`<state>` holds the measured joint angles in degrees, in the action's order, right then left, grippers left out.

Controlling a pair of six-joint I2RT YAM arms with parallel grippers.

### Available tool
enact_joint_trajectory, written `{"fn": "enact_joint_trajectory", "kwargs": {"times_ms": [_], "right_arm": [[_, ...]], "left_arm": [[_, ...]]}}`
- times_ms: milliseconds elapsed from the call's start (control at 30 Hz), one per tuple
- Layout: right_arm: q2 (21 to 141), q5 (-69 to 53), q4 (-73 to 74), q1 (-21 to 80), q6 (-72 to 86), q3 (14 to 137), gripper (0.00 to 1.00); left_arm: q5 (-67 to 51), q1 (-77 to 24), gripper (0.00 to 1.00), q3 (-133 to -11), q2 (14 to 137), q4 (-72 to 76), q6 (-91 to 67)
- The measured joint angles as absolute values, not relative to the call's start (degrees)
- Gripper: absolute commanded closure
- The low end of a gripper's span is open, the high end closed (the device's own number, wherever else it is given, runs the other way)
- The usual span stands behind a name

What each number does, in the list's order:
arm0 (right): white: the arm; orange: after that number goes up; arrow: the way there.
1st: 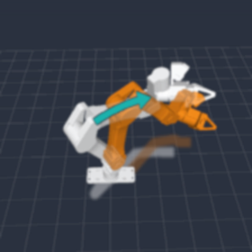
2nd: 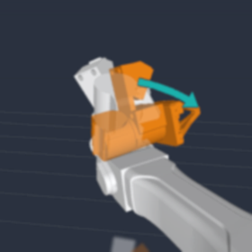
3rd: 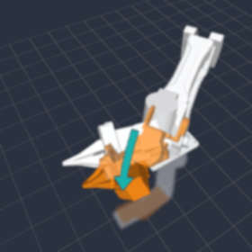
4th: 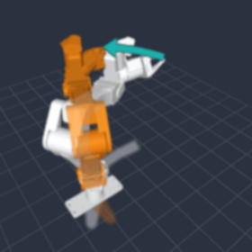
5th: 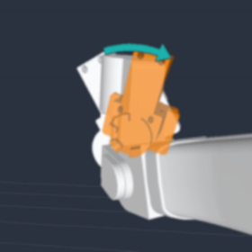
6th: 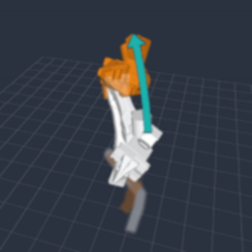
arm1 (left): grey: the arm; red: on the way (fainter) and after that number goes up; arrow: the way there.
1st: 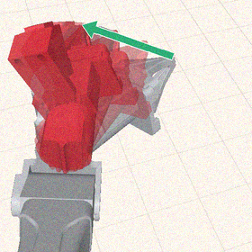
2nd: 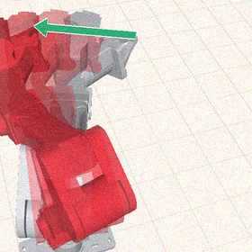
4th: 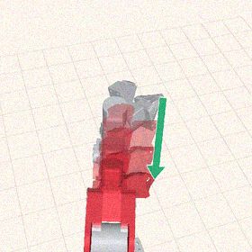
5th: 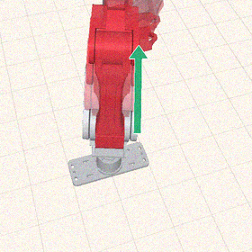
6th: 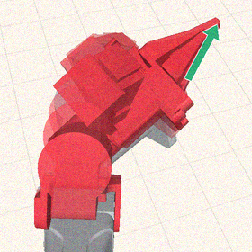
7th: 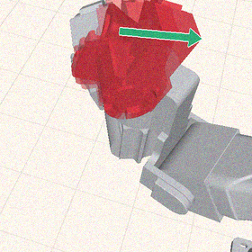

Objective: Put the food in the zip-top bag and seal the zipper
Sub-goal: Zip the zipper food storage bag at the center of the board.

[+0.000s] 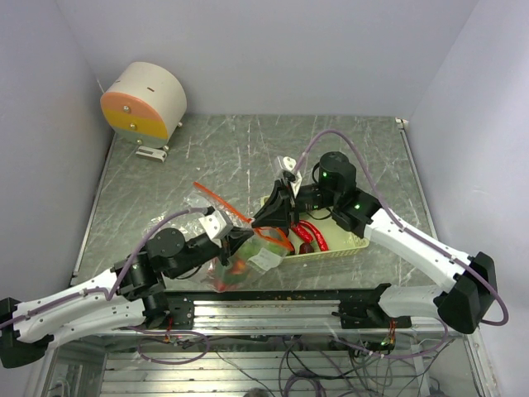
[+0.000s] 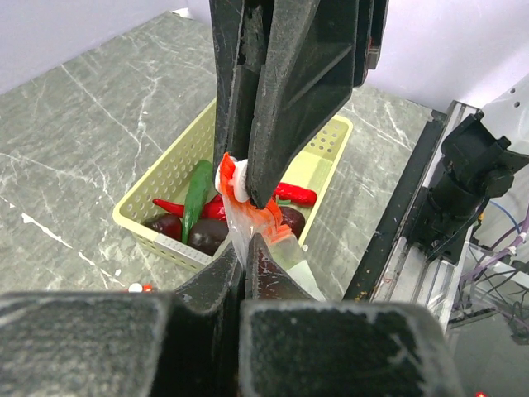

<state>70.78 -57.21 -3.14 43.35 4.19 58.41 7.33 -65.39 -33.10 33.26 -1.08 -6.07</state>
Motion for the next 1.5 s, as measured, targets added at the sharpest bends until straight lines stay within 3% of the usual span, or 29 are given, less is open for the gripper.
{"fn": "enact_joint_trajectory", "kwargs": {"times_ms": [167, 233, 300, 367, 433, 467, 1033, 1500], "right_arm": [[71.09, -58.50, -3.31, 42.85, 4.60, 58.41, 1.00], [71.05, -58.96, -2.96, 42.78, 4.10, 58.41, 1.00], [70.96, -59.46, -2.22, 42.78, 3.55, 58.41, 1.00], [70.83, -59.94, -1.69, 42.76, 2.92, 58.41, 1.00], [70.63, -60.29, -1.39, 42.72, 2.44, 58.41, 1.00], [70.59, -60.51, -1.32, 42.70, 2.33, 58.41, 1.00], [70.57, -59.66, 0.93, 43.11, -0.78, 58.41, 1.00], [72.69, -55.70, 3.81, 42.72, -6.35, 57.36, 1.00]], "left_arm": [[7.29, -65.39, 0.78, -33.26, 34.57, -0.80, -5.93], [7.22, -65.39, 0.63, -33.32, 34.59, -0.78, -5.93], [7.09, -65.39, 0.61, -33.45, 34.52, -0.71, -5.85], [6.98, -65.39, 0.65, -33.91, 34.50, -0.78, -5.78], [6.83, -65.39, 0.87, -34.57, 34.50, -0.75, -5.58], [6.76, -65.41, 0.92, -35.00, 34.50, -0.78, -5.43], [7.07, -65.41, 0.93, -36.23, 32.10, -3.55, -4.97], [21.61, -65.71, 0.93, -36.29, 19.84, -8.67, -7.55]]}}
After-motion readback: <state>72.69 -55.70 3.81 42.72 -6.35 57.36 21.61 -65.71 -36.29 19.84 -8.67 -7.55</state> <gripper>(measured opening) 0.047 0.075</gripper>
